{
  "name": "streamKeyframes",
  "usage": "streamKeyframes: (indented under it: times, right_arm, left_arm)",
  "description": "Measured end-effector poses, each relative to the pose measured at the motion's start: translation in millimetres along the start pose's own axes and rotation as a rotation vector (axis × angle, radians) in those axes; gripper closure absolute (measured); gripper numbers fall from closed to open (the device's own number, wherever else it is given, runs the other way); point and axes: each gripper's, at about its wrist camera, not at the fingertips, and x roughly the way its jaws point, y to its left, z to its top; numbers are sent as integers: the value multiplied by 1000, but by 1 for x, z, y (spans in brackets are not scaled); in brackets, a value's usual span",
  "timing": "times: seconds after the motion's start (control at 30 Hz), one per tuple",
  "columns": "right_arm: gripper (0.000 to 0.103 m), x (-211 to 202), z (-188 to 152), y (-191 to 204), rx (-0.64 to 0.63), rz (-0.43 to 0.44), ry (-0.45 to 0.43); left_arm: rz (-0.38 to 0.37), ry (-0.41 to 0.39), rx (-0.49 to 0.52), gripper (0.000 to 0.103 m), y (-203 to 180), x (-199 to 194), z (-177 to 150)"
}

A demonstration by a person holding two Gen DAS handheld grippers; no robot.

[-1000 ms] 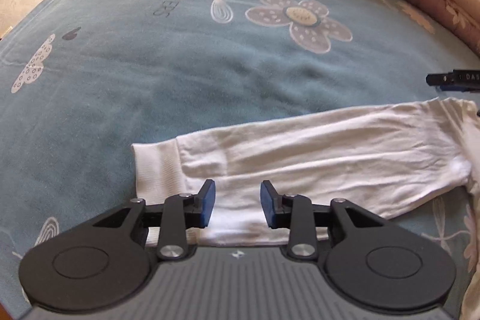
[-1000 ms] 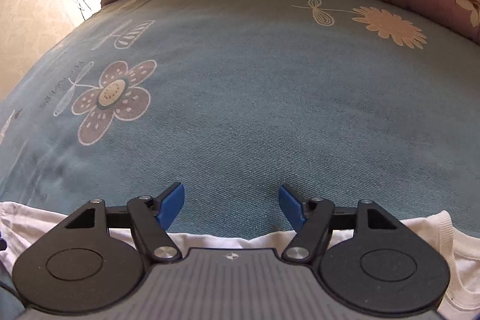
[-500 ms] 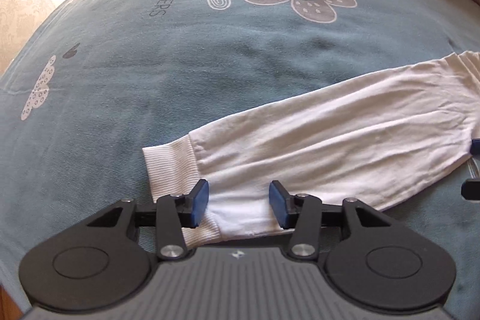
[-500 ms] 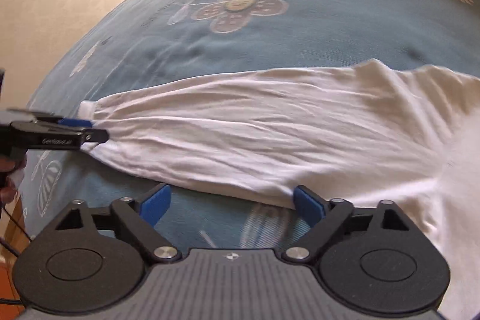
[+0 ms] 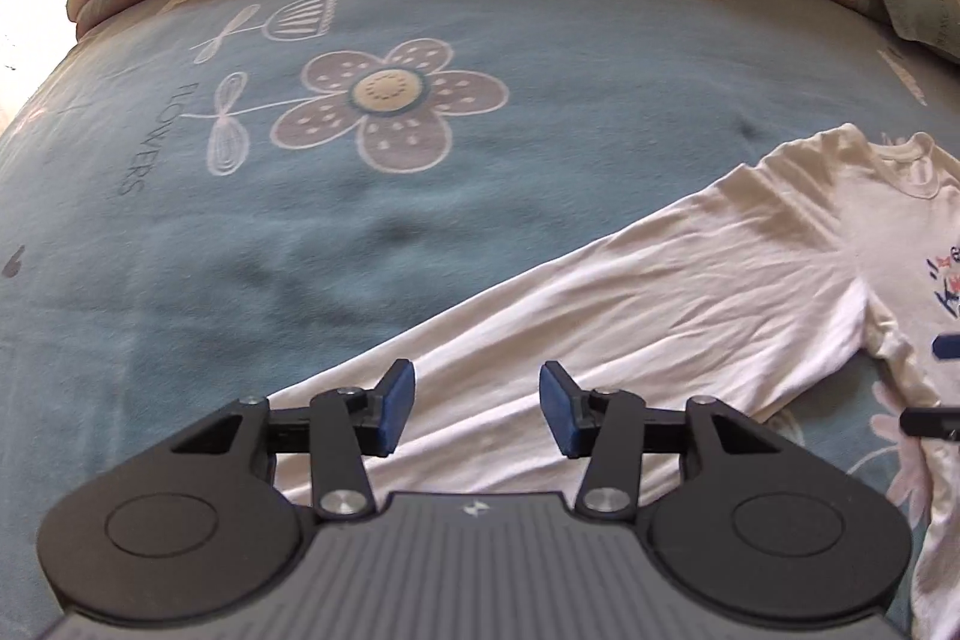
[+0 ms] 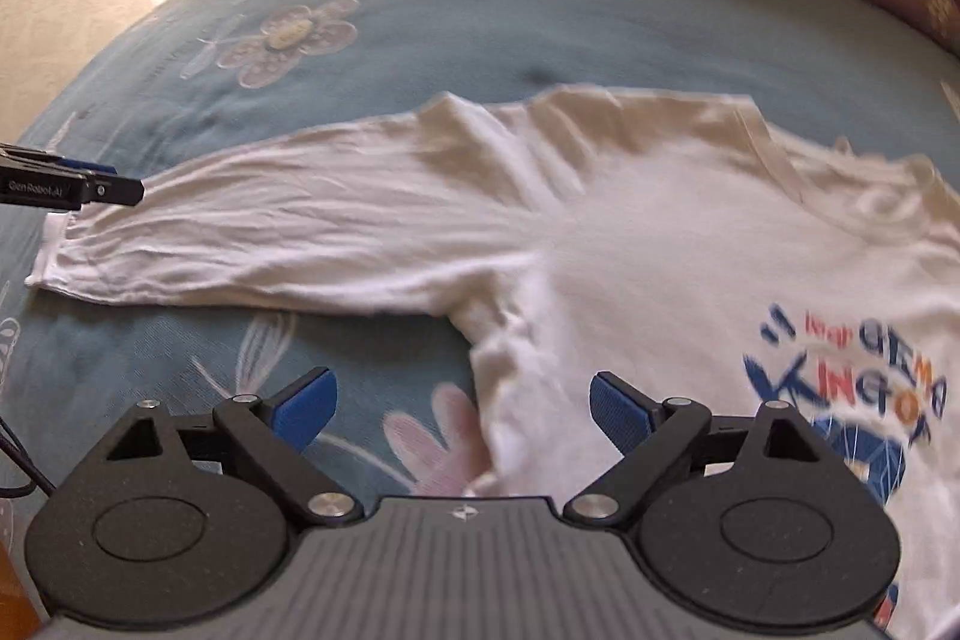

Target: Fold clothes

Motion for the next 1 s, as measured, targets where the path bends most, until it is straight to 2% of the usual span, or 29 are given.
streamKeyframes:
  times: [0.07,0.1,0.2,0.33,0.47,0.57,0.77,0.9,1.0]
  right_arm:
    - [9,8,-8,-2,43,96,59]
    - [2,12,-10,1,60,155,93]
    - [2,2,-12,5,53,203,47]
    - [3,-18,-18,-25,80,156,-1]
    - [3,-44,-31,-73,104,78,-18]
    - [3,-73,-52,-111,154,57,-32]
    - [1,-136,-98,-181,278,-14,-88]
    - [0,-146,-134,-232,403,-70,-91]
    - [0,-140,-152,-263,451,-59,-124]
  left_arm:
    - [-29,8,29,55,-19,6,6]
    - [-35,9,49,55,-27,7,8]
    - [-58,11,110,55,-53,7,17]
    - [-84,24,145,53,-81,8,28]
    - [-143,44,122,53,-118,14,35]
    - [-209,52,129,53,-158,14,38]
    - [-337,94,212,51,-244,11,33]
    - [-380,121,263,51,-289,11,27]
    - [-402,144,286,51,-317,10,24]
